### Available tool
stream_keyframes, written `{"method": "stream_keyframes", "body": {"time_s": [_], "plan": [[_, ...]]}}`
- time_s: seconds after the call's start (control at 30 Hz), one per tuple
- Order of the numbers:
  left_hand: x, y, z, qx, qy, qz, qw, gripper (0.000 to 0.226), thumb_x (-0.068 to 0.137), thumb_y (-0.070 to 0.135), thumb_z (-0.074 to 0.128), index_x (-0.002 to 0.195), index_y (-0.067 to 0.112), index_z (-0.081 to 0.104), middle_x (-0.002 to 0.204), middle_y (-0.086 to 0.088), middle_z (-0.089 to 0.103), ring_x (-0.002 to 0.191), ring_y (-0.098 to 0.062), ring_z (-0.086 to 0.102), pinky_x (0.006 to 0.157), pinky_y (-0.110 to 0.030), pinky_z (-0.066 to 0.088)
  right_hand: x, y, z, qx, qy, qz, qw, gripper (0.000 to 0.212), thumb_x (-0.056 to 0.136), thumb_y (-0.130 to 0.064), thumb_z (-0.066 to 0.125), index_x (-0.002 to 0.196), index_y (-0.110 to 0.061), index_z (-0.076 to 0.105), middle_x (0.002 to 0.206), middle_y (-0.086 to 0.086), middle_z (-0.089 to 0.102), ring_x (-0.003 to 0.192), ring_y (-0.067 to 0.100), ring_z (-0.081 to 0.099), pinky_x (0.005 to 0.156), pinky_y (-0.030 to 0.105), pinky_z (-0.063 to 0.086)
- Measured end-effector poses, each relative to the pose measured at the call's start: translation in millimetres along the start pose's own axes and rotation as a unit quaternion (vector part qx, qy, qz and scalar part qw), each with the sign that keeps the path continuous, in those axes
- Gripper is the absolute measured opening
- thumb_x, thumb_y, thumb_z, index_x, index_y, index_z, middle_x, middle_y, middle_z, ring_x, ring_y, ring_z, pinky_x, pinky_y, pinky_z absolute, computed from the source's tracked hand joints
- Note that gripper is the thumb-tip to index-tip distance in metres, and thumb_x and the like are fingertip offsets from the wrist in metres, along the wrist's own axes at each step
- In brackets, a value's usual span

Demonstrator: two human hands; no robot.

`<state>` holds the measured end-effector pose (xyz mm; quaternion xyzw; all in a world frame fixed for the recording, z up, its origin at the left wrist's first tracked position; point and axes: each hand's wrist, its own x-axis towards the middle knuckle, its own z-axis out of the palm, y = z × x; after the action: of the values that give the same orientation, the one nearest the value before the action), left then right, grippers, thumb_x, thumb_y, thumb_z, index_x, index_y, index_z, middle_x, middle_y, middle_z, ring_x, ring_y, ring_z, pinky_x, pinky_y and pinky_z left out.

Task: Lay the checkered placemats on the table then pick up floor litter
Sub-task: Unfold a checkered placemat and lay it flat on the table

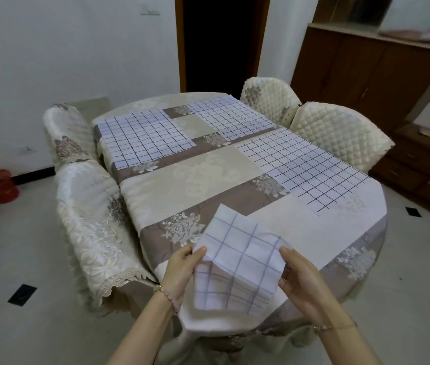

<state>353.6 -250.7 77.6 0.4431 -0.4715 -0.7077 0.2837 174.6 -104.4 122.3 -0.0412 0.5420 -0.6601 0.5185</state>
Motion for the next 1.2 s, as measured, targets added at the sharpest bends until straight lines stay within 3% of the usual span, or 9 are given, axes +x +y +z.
{"method": "stream_keyframes", "body": {"time_s": [0.13,0.27,0.4,0.5,0.57,0.67,0.8,0.93,1.2], "plan": [[4,8,6,0.015,0.016,0.031,0.999,0.015,0.087,0.008,0.061,0.093,-0.004,0.064,0.082,-0.015,0.068,0.07,-0.019,0.064,0.064,-0.026,0.053,-1,1,-4,-0.075,0.003,-0.001,0.997,0.018,0.105,-0.01,0.056,0.102,-0.009,0.074,0.083,-0.001,0.087,0.068,0.009,0.081,0.06,0.023,0.066],[10,10,11,0.106,0.056,0.07,0.99,0.023,0.084,0.016,0.066,0.104,0.009,0.057,0.1,-0.009,0.06,0.097,-0.026,0.057,0.086,-0.034,0.045,-3,0,-2,-0.144,0.007,-0.048,0.988,0.02,0.105,-0.01,0.058,0.096,-0.005,0.075,0.07,-0.002,0.082,0.07,0.009,0.081,0.069,0.023,0.068],[-16,19,32,0.265,0.072,0.208,0.939,0.036,0.081,0.031,0.066,0.113,0.026,0.051,0.115,0.008,0.053,0.107,-0.009,0.05,0.092,-0.022,0.039,-4,-3,6,-0.152,0.009,-0.102,0.983,0.021,0.1,-0.015,0.068,0.099,0.003,0.079,0.092,0.014,0.079,0.084,0.023,0.075,0.069,0.024,0.067],[-42,31,60,0.196,-0.055,0.177,0.963,0.043,0.073,0.046,0.063,0.112,0.029,0.055,0.117,0.014,0.056,0.108,0.004,0.052,0.088,-0.017,0.044,-4,-2,15,-0.205,-0.005,-0.15,0.967,0.055,0.078,-0.038,0.078,0.094,0.014,0.067,0.08,0.014,0.057,0.078,0.021,0.057,0.061,0.02,0.057],[-52,36,75,0.134,-0.082,0.146,0.977,0.045,0.074,0.043,0.067,0.114,0.024,0.056,0.117,0.007,0.06,0.106,0.001,0.057,0.083,-0.017,0.049,-4,-1,23,-0.233,-0.006,-0.17,0.957,0.042,0.073,-0.032,0.074,0.083,0.009,0.067,0.072,0.011,0.058,0.069,0.018,0.055,0.053,0.016,0.053],[-56,46,87,0.042,-0.068,0.06,0.995,0.042,0.072,0.041,0.072,0.104,0.019,0.055,0.102,0.003,0.064,0.096,-0.01,0.064,0.075,-0.019,0.053,-3,3,31,-0.277,-0.023,-0.179,0.944,0.013,0.089,-0.01,0.077,0.078,-0.003,0.074,0.073,0.014,0.074,0.069,0.014,0.067,0.058,0.016,0.057],[-49,53,82,0.003,-0.014,0.0,1.0,0.029,0.078,0.035,0.069,0.081,0.011,0.053,0.08,-0.008,0.058,0.077,-0.019,0.061,0.083,-0.047,0.052,-9,-1,34,-0.302,-0.098,-0.151,0.936,0.023,0.095,0.0,0.069,0.09,-0.018,0.083,0.083,0.0,0.083,0.078,0.002,0.077,0.068,0.016,0.061],[-47,58,71,-0.059,-0.018,-0.032,0.998,0.017,0.089,0.018,0.058,0.077,0.007,0.05,0.062,-0.005,0.06,0.055,-0.013,0.062,0.053,-0.03,0.054,-7,-5,37,-0.296,-0.113,-0.15,0.936,0.037,0.1,0.001,0.061,0.093,-0.027,0.083,0.08,-0.012,0.085,0.078,0.0,0.079,0.069,0.014,0.061],[-40,65,44,-0.07,0.049,-0.01,0.996,0.019,0.09,0.016,0.056,0.072,0.013,0.053,0.075,-0.006,0.059,0.068,-0.017,0.06,0.071,-0.035,0.053,9,-9,25,-0.201,-0.05,-0.164,0.964,0.041,0.106,-0.008,0.056,0.077,-0.021,0.081,0.08,0.003,0.073,0.073,0.014,0.068,0.061,0.018,0.061]]}}
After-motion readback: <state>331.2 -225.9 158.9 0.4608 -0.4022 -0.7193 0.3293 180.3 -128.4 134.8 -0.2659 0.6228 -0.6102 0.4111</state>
